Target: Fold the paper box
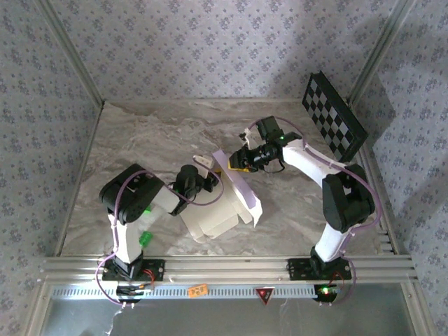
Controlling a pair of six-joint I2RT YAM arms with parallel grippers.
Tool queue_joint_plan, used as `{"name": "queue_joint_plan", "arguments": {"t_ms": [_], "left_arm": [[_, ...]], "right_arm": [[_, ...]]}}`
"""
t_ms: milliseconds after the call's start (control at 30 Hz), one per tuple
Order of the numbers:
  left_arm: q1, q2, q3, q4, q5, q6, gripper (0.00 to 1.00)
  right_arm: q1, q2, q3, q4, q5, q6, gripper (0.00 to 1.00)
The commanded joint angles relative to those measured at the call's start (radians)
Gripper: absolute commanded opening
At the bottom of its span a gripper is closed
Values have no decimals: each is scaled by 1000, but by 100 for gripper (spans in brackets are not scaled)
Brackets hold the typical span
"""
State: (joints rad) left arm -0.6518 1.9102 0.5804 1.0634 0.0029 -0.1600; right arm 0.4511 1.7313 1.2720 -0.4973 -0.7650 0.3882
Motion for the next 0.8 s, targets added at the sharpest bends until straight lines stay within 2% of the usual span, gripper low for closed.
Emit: {"name": "queue_joint_plan", "arguments": {"t_ms": [0, 133, 233, 400, 500, 600, 667, 733, 767], "left_arm": [[-2, 34, 12, 48, -16, -22, 26], [-9, 46, 13, 56, -65, -33, 11], [-27, 39, 11, 51, -130, -39, 3], [-59, 5, 8, -7, -255, -46, 0], [-77, -34, -1, -57, -331, -57, 1], [-89, -92, -27, -105, -378, -72, 8], [-92, -139, -49, -124, -377, -80, 20], [-99, -191, -73, -132, -370, -78, 38], [-99, -215, -80, -142, -365, -77, 42]], "right_arm": [[2, 25, 0, -20, -15, -8, 39], [6, 24, -2, -17, -17, -6, 38], [7, 24, -5, -12, -18, -4, 38], [4, 20, 1, -19, -17, -8, 38], [0, -3, 15, -54, 20, -28, 44], [-16, -48, 24, -98, 79, -46, 47], [-30, -92, 17, -122, 124, -52, 48], [-44, -141, 5, -143, 167, -54, 49], [-50, -161, 0, -149, 180, -54, 49]]}}
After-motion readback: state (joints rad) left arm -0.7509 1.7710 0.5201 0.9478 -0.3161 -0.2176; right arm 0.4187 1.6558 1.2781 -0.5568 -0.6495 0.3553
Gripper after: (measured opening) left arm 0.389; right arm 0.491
